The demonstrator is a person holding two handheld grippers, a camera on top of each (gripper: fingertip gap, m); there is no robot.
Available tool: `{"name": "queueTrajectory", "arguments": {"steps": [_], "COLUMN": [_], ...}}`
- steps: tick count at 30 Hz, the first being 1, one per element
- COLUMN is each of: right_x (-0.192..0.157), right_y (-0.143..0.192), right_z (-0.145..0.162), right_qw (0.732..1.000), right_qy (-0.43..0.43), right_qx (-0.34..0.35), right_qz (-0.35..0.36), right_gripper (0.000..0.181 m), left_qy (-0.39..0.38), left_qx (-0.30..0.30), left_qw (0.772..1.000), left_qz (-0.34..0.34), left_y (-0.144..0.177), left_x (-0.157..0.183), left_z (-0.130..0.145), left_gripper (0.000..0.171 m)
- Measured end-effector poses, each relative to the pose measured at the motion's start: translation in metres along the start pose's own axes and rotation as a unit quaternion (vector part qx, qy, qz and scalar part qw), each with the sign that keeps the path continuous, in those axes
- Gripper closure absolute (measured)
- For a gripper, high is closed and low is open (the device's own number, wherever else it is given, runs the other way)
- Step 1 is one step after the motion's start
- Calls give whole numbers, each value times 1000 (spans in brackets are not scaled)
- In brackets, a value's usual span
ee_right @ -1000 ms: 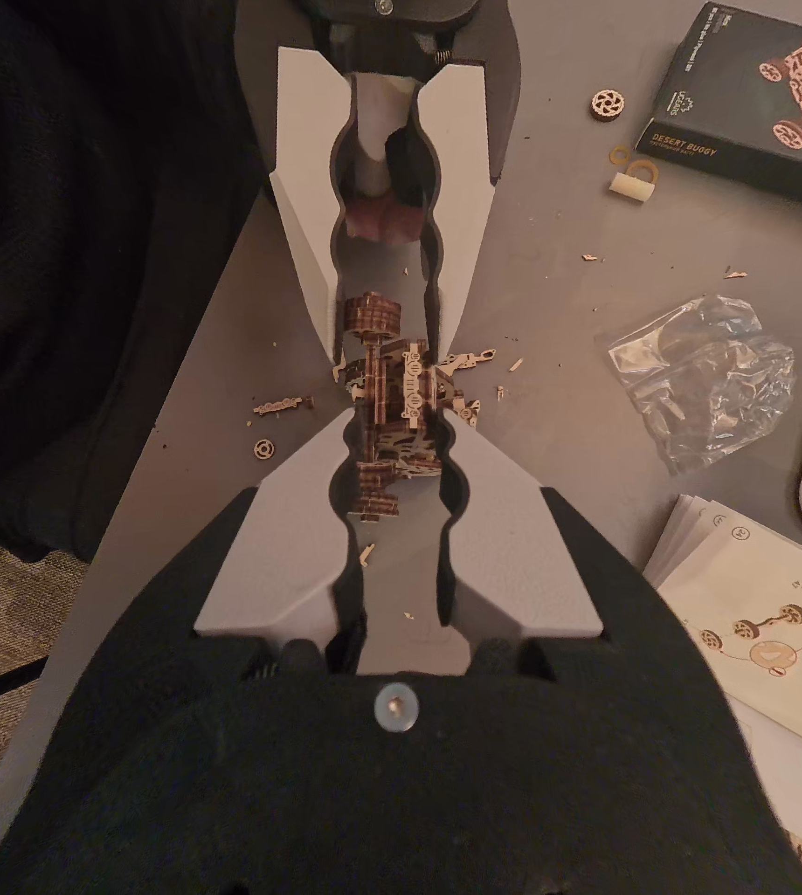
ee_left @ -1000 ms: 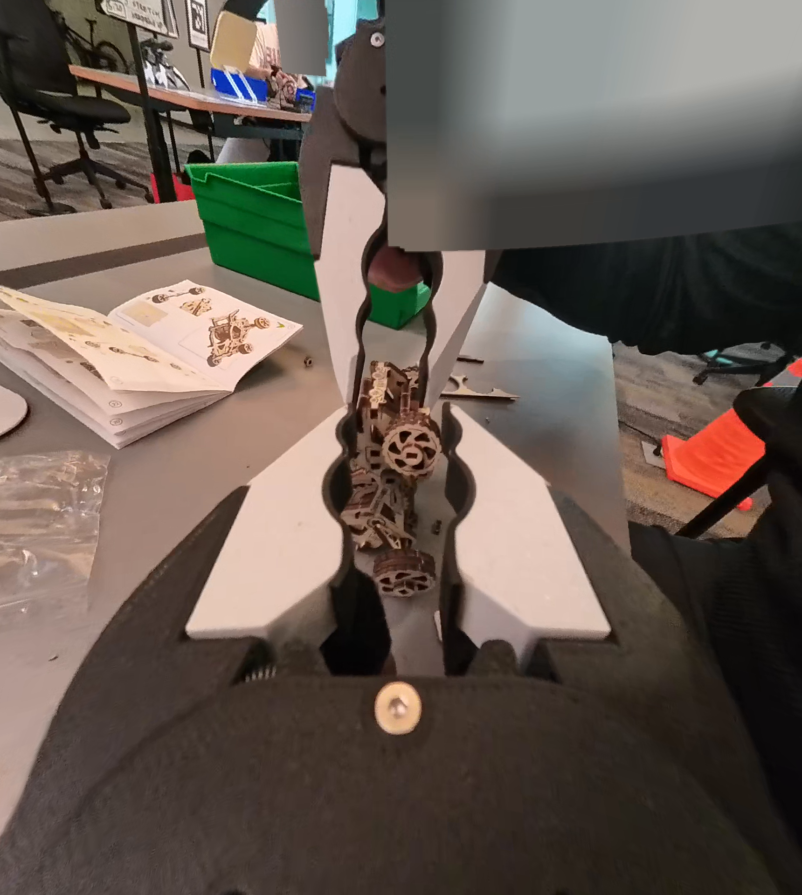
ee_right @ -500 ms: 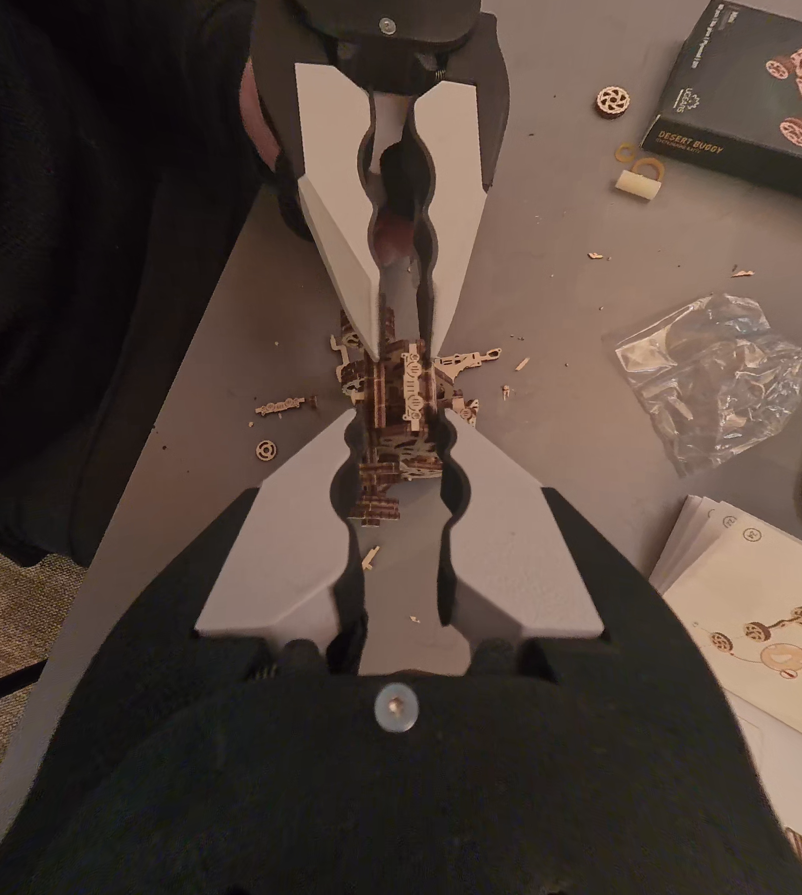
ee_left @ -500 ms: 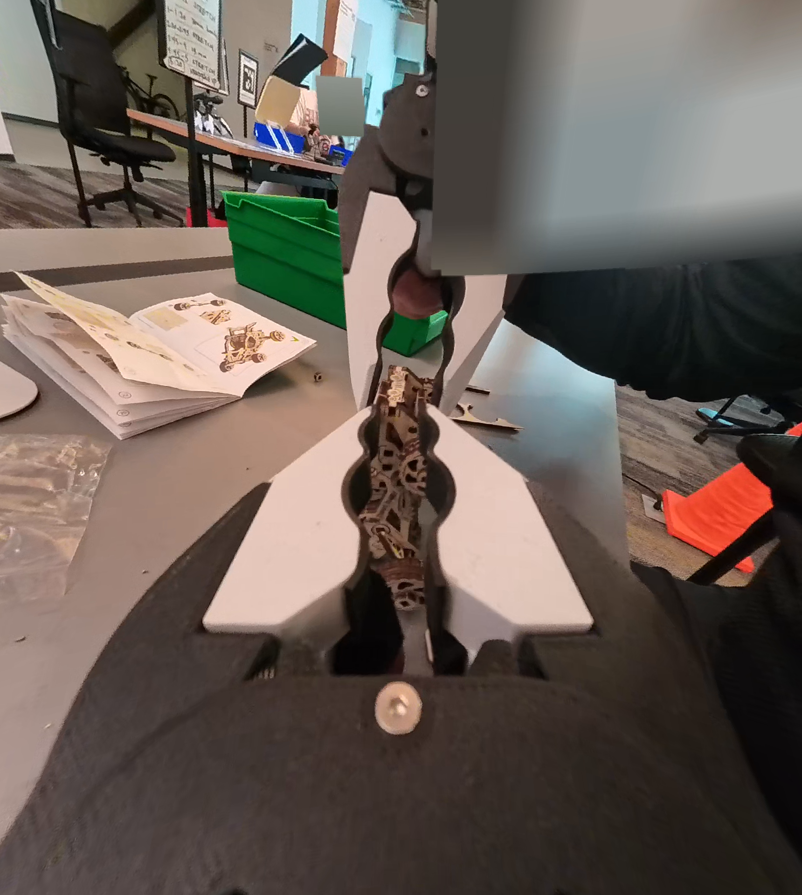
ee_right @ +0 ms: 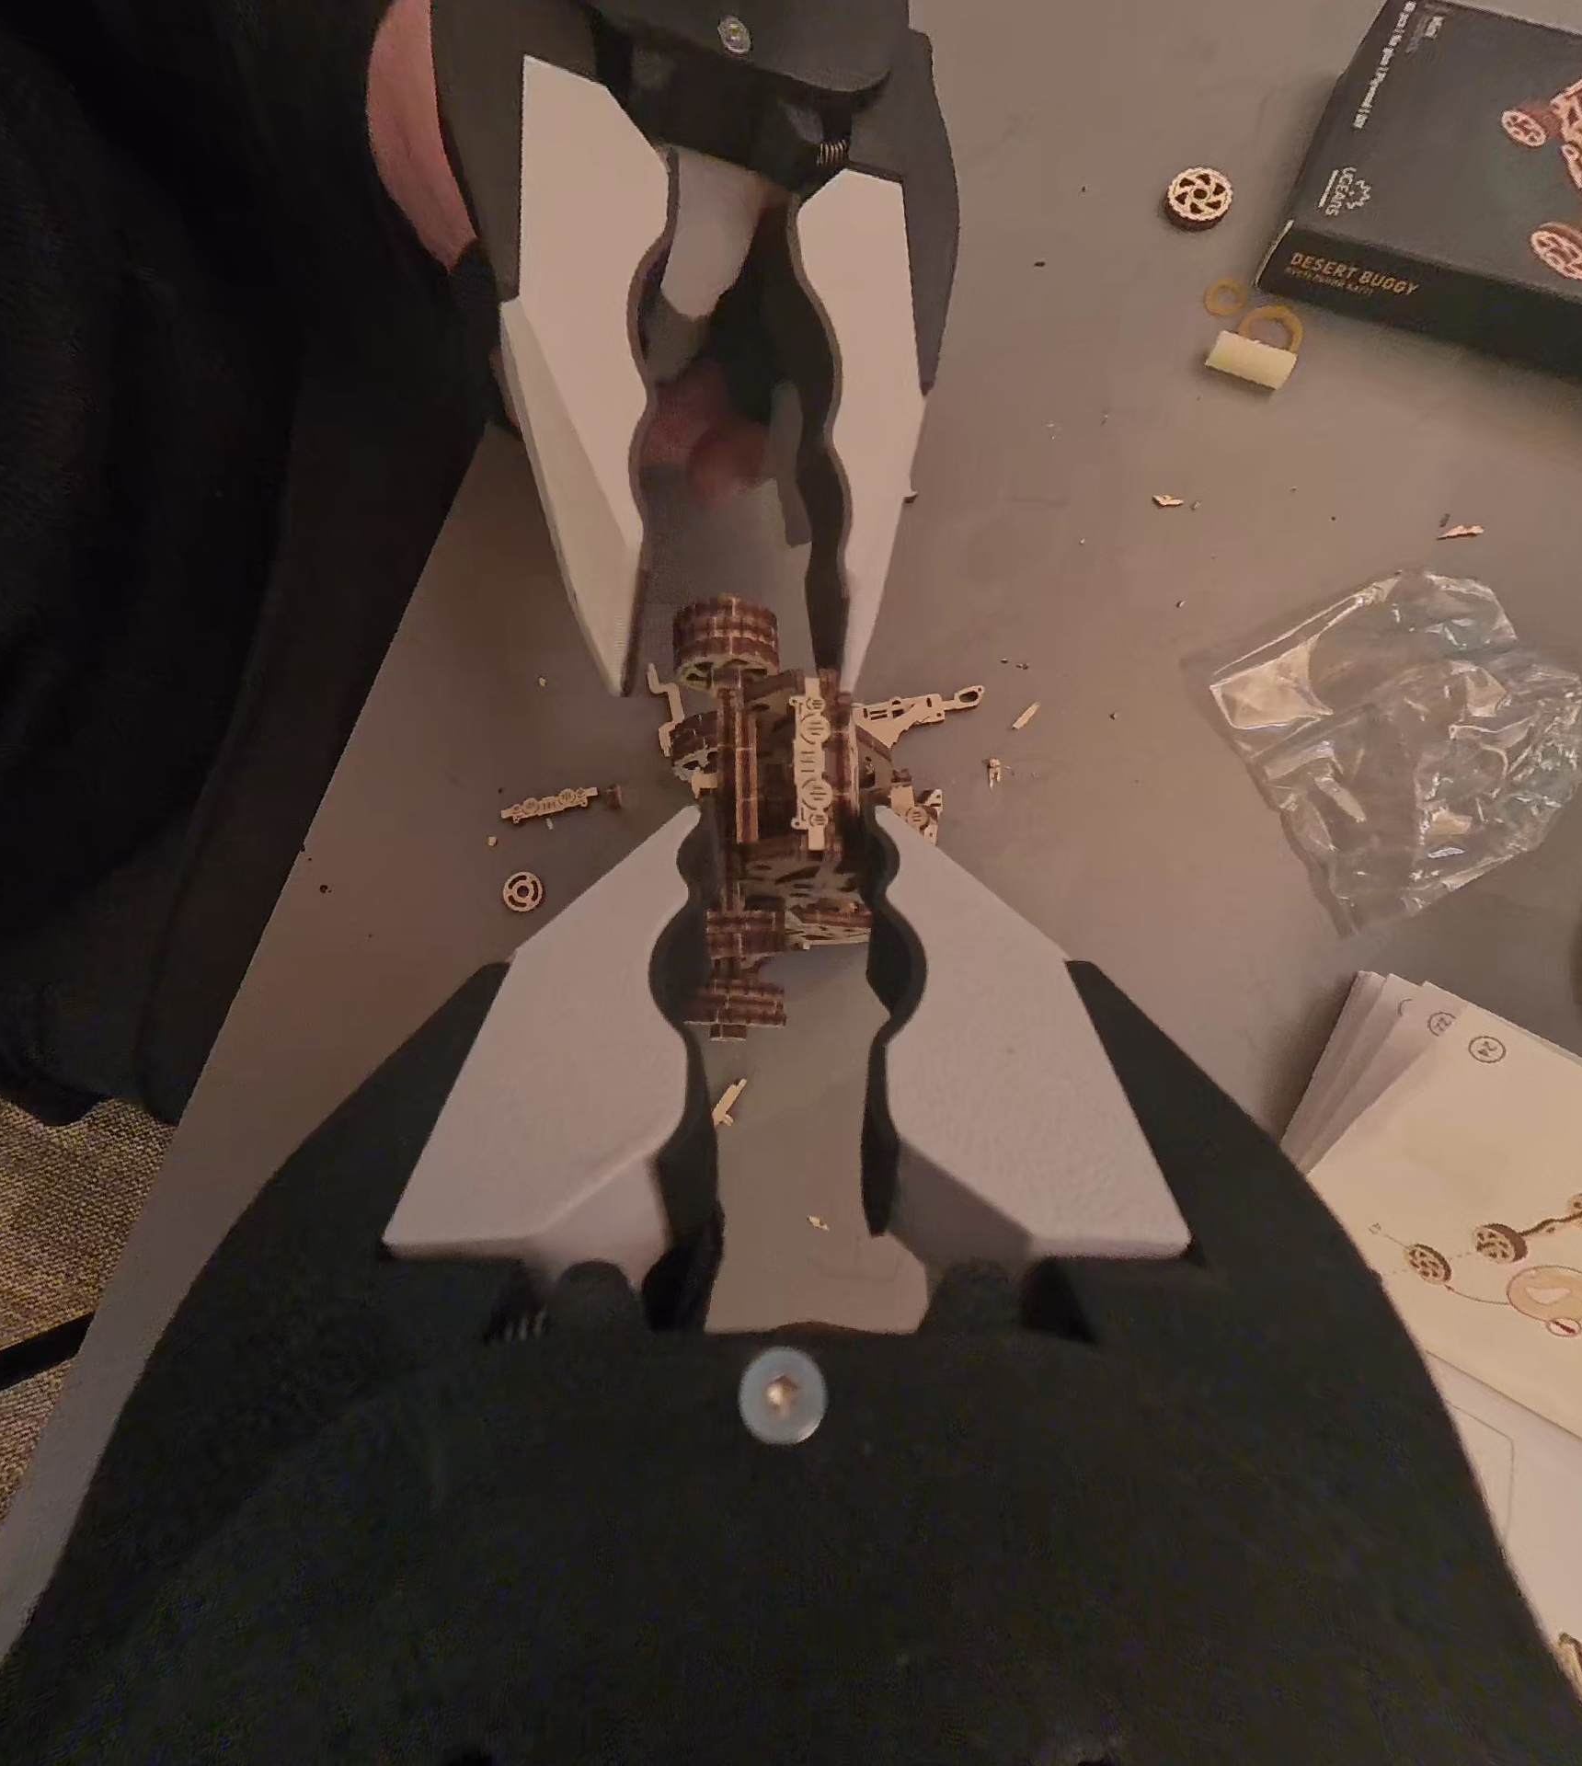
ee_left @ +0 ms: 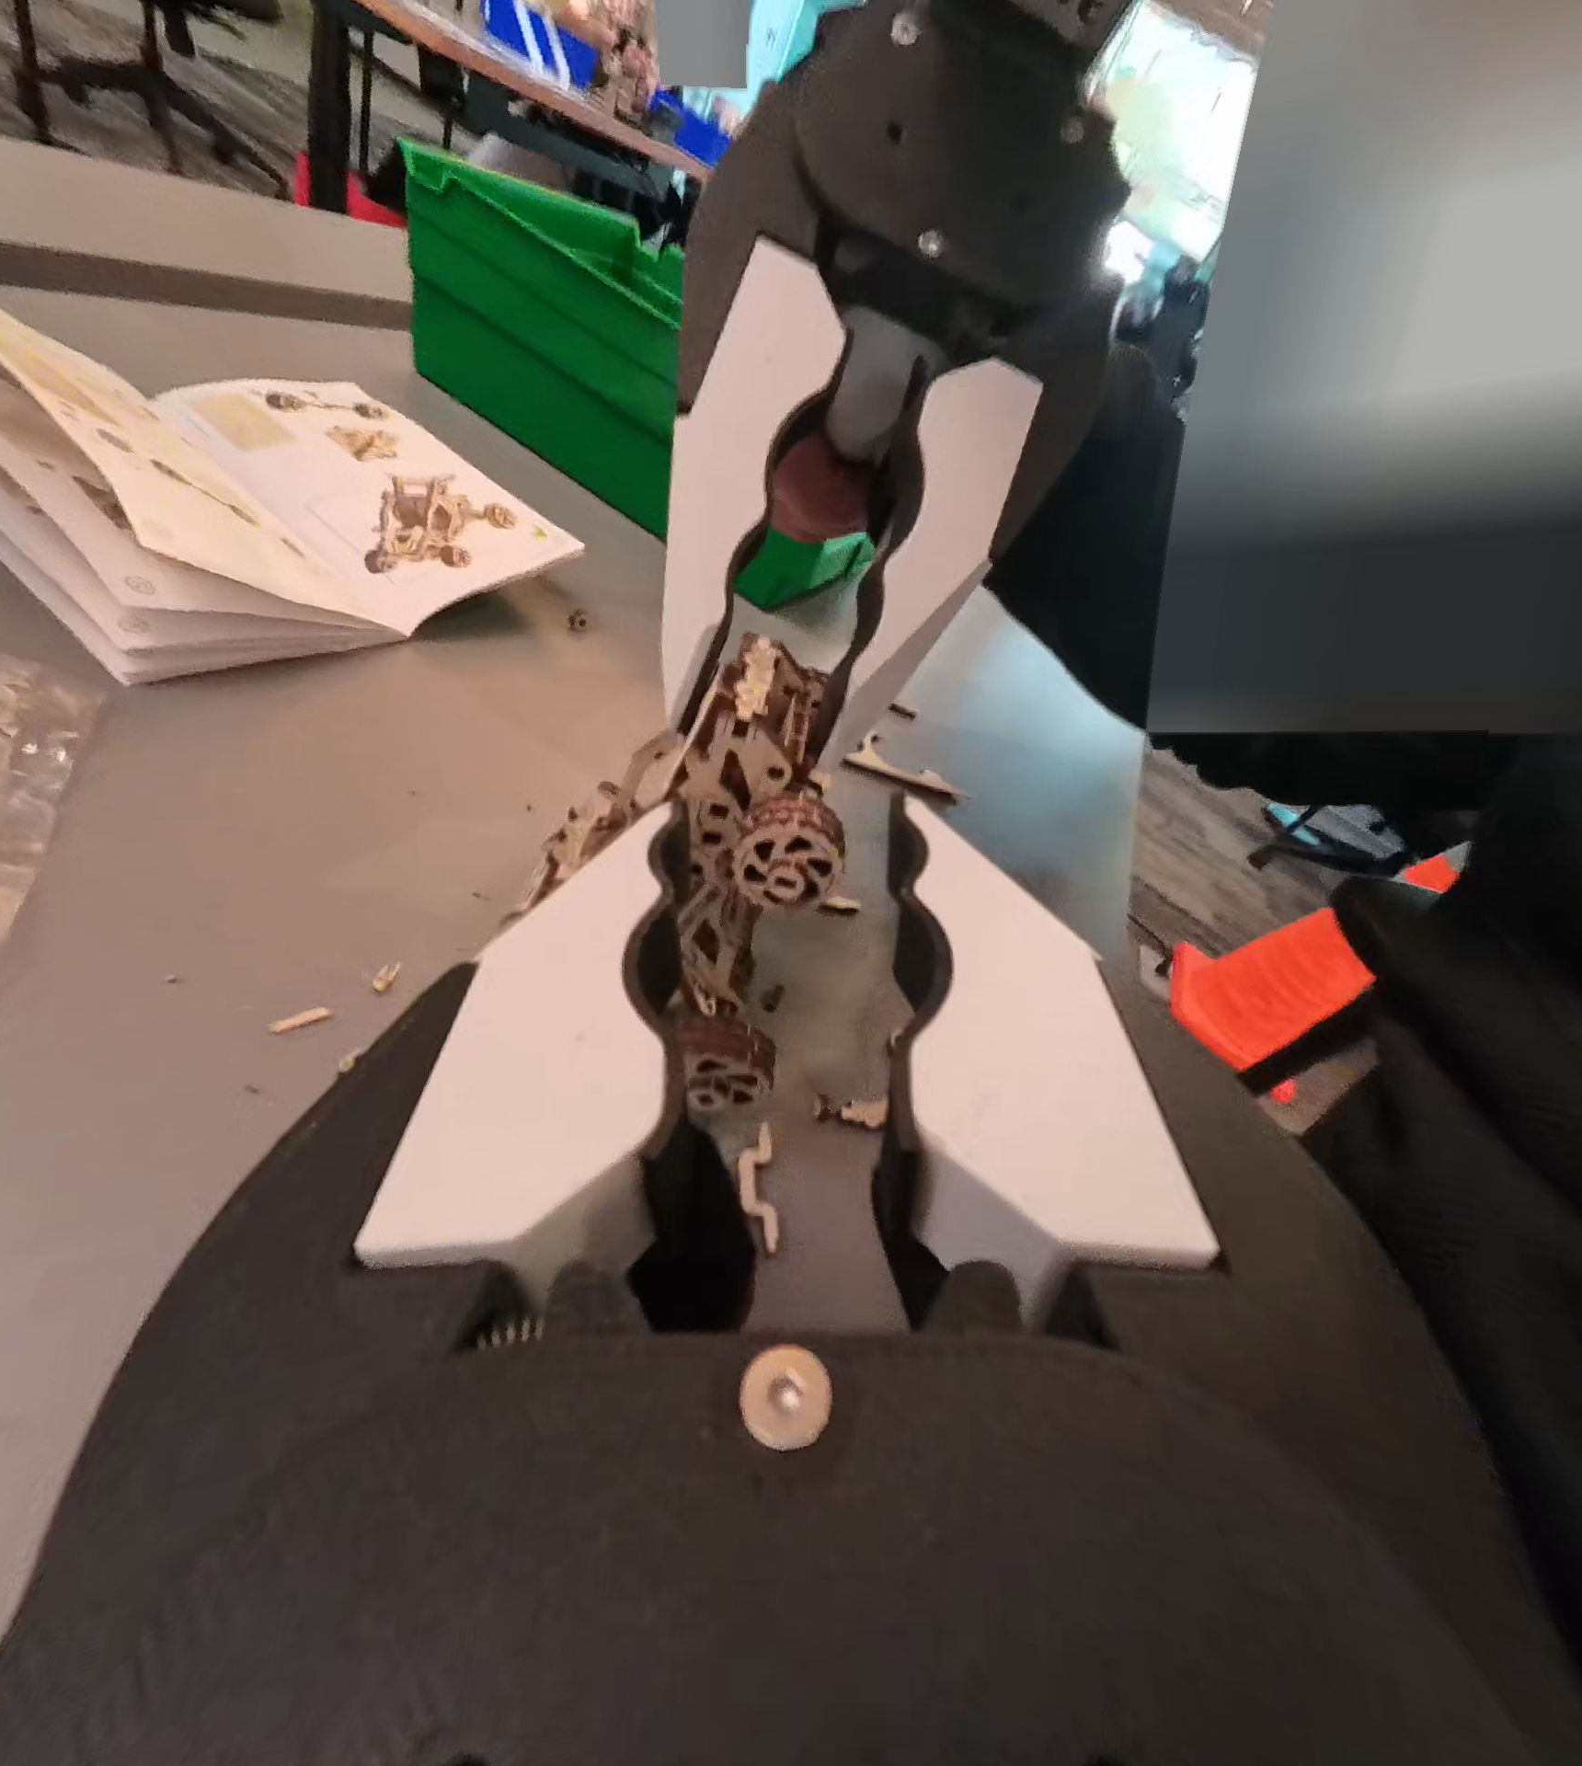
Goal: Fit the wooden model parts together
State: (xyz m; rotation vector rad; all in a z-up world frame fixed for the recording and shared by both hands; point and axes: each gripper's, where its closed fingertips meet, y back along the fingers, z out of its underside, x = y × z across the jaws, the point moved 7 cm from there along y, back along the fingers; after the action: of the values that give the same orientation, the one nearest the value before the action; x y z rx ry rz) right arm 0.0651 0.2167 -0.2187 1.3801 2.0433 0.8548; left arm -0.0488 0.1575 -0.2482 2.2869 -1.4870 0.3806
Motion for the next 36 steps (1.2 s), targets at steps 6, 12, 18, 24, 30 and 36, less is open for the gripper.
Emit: {"name": "queueTrajectory", "arguments": {"steps": [6, 12, 18, 24, 30, 36], "right_x": [0, 0, -7, -14, -31, -50], "right_y": [0, 0, -1, 9, 23, 26], "right_z": [0, 1, 1, -4, -6, -12], "right_qw": [1000, 1000, 1000, 995, 985, 983], "right_qy": [0, -4, 1, 15, 42, 62], "right_qx": [2, 5, 20, 48, 75, 98], "right_qz": [-1, 4, 22, 91, 147, 145], "right_gripper": [155, 149, 137, 136, 148, 174], "left_qy": [-57, -54, -52, -58, -57, -77], "left_qx": [-29, -8, 7, 19, 25, 32], "left_qw": [997, 998, 998, 998, 998, 996], "left_qz": [-33, -39, -34, -33, -29, -27], "left_y": [-1, 0, -1, -1, -1, -2], "left_x": [4, 5, 9, 18, 24, 35], "left_z": [2, 1, 0, -6, -9, -17], "left_gripper": [151, 152, 152, 152, 152, 151]}}
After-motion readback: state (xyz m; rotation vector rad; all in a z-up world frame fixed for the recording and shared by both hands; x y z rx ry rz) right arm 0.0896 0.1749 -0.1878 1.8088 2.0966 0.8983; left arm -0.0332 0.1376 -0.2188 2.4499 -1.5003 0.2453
